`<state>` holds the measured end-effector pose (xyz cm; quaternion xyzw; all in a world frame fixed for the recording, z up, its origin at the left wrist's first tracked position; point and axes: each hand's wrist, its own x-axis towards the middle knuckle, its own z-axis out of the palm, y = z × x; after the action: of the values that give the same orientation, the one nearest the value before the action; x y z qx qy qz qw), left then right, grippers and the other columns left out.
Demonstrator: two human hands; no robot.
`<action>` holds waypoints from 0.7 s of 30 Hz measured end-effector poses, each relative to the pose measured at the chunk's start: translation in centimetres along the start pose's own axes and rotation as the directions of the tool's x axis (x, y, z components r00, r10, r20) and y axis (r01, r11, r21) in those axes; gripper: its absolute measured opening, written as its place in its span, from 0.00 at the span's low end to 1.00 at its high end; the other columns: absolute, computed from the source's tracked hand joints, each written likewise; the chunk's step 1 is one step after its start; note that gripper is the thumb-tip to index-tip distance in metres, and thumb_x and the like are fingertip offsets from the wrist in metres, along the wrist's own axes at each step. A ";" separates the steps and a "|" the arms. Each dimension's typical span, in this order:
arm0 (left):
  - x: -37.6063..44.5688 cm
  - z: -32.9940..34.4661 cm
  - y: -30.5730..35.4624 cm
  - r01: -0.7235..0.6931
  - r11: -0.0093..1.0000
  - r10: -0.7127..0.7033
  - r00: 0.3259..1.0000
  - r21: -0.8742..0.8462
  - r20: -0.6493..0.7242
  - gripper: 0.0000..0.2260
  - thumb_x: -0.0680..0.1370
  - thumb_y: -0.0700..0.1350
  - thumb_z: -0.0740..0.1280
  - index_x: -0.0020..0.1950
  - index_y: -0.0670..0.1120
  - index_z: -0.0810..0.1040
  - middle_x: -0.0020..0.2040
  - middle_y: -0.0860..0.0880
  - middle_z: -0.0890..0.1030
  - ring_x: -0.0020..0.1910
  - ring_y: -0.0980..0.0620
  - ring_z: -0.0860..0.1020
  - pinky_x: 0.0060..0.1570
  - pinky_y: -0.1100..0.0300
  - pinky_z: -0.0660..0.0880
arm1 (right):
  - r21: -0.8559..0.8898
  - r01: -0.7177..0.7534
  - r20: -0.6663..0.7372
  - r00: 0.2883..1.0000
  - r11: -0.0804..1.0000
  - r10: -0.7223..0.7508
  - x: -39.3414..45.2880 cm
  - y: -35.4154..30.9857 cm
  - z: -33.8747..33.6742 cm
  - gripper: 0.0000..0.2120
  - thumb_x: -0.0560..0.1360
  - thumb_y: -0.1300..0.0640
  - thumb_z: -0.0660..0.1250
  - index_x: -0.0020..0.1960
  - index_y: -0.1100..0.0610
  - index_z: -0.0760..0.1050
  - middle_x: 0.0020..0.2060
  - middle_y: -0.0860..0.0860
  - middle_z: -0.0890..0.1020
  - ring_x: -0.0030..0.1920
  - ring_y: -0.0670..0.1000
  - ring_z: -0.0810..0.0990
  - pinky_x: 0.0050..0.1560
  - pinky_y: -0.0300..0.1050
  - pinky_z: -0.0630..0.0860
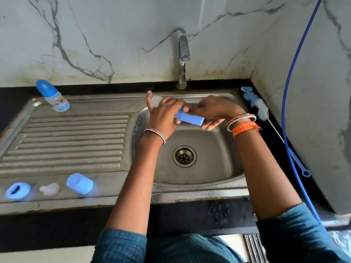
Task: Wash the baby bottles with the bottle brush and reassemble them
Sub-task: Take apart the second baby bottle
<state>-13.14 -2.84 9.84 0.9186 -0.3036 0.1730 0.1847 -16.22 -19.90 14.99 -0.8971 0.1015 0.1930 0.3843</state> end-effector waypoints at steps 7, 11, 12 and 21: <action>0.5 1.0 -1.9 0.127 0.991 -0.126 0.992 -0.046 0.015 0.22 0.69 0.44 0.72 0.63 0.54 0.74 0.58 0.55 0.80 0.62 0.50 0.74 0.69 0.41 0.44 | -0.477 0.323 -0.264 0.835 0.817 -0.484 1.4 2.1 1.6 0.17 0.71 0.52 0.73 0.57 0.54 0.74 0.51 0.53 0.79 0.53 0.57 0.77 0.46 0.48 0.74; -0.7 1.6 -5.6 0.287 0.863 -0.244 0.957 -0.415 0.155 0.21 0.71 0.42 0.73 0.63 0.46 0.75 0.57 0.47 0.80 0.56 0.45 0.77 0.57 0.52 0.71 | -0.542 0.288 -0.518 0.626 0.789 -0.584 0.9 4.8 0.9 0.25 0.65 0.55 0.76 0.61 0.53 0.76 0.62 0.53 0.74 0.62 0.59 0.69 0.60 0.51 0.68; -1.1 2.0 -6.2 0.307 0.837 -0.247 0.951 -0.453 0.189 0.20 0.71 0.41 0.73 0.62 0.44 0.75 0.56 0.46 0.80 0.56 0.44 0.77 0.57 0.52 0.72 | -0.439 0.263 -0.599 0.627 0.859 -0.498 1.1 5.6 1.2 0.24 0.65 0.51 0.77 0.60 0.53 0.77 0.62 0.55 0.72 0.62 0.59 0.68 0.61 0.49 0.66; -4.4 8.4 -5.0 0.487 0.783 -0.163 0.762 -0.388 0.627 0.22 0.72 0.45 0.74 0.64 0.44 0.74 0.59 0.47 0.79 0.59 0.50 0.75 0.59 0.59 0.69 | -0.294 -0.166 -0.098 0.985 0.941 0.143 5.9 14.5 9.8 0.22 0.63 0.54 0.76 0.54 0.52 0.72 0.55 0.53 0.79 0.57 0.58 0.77 0.63 0.57 0.68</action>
<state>-11.65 -0.66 -0.56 0.8791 -0.2080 -0.2318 0.3608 -18.26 -22.87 -3.11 -0.9411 0.1552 0.2017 0.2226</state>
